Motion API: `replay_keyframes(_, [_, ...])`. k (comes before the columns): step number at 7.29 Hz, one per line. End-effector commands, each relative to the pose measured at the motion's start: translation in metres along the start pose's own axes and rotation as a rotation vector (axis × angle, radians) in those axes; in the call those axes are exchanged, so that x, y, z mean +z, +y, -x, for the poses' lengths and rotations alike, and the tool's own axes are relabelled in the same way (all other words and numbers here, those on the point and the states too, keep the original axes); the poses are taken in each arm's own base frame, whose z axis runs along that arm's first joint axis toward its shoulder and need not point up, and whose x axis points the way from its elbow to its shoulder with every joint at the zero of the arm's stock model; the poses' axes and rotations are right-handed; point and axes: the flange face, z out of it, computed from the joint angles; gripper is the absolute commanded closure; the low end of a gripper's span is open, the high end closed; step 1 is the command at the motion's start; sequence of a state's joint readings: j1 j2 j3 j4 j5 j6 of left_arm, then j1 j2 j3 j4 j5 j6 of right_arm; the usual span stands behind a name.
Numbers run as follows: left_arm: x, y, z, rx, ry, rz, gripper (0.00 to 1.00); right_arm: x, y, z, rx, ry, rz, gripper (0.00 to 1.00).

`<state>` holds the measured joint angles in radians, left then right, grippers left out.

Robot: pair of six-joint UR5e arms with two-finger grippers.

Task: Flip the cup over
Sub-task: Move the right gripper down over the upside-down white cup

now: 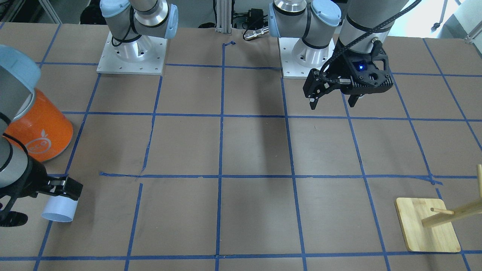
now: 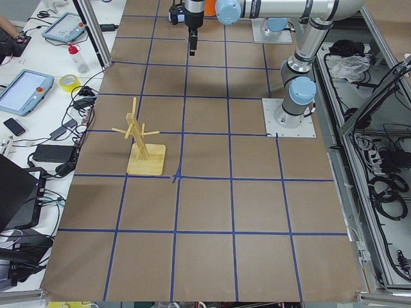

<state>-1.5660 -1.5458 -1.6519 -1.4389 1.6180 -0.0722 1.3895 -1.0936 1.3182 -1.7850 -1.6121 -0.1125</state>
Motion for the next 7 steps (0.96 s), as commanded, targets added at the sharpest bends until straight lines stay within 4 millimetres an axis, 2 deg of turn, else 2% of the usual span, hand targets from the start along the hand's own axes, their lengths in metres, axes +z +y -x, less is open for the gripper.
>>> replay_keyframes(1, [0.030,0.004,0.000,-0.010,0.002,0.052,0.00,0.064,-0.019,-0.023,0.032,-0.001,0.032,0.02])
replay_keyframes(2, [0.029,-0.003,0.000,0.001,-0.001,-0.011,0.00,0.083,-0.015,-0.042,0.053,0.039,0.035,0.02])
replay_keyframes(3, [0.021,-0.003,-0.001,-0.002,-0.002,-0.041,0.00,0.099,-0.007,-0.047,0.061,0.059,0.038,0.02])
replay_keyframes(4, [0.027,-0.002,-0.003,-0.007,0.004,-0.019,0.00,0.108,-0.003,-0.047,0.061,0.059,0.035,0.02])
replay_keyframes(5, [0.008,0.013,-0.005,0.018,-0.001,0.017,0.00,0.113,-0.002,-0.048,0.061,0.059,0.041,0.02])
replay_keyframes(6, [-0.020,0.020,-0.001,0.015,-0.013,-0.008,0.00,0.127,0.000,-0.048,0.064,0.055,0.045,0.02])
replay_keyframes(7, [-0.030,0.017,0.001,0.010,0.002,-0.025,0.00,0.140,0.001,-0.047,0.060,0.054,0.052,0.02])
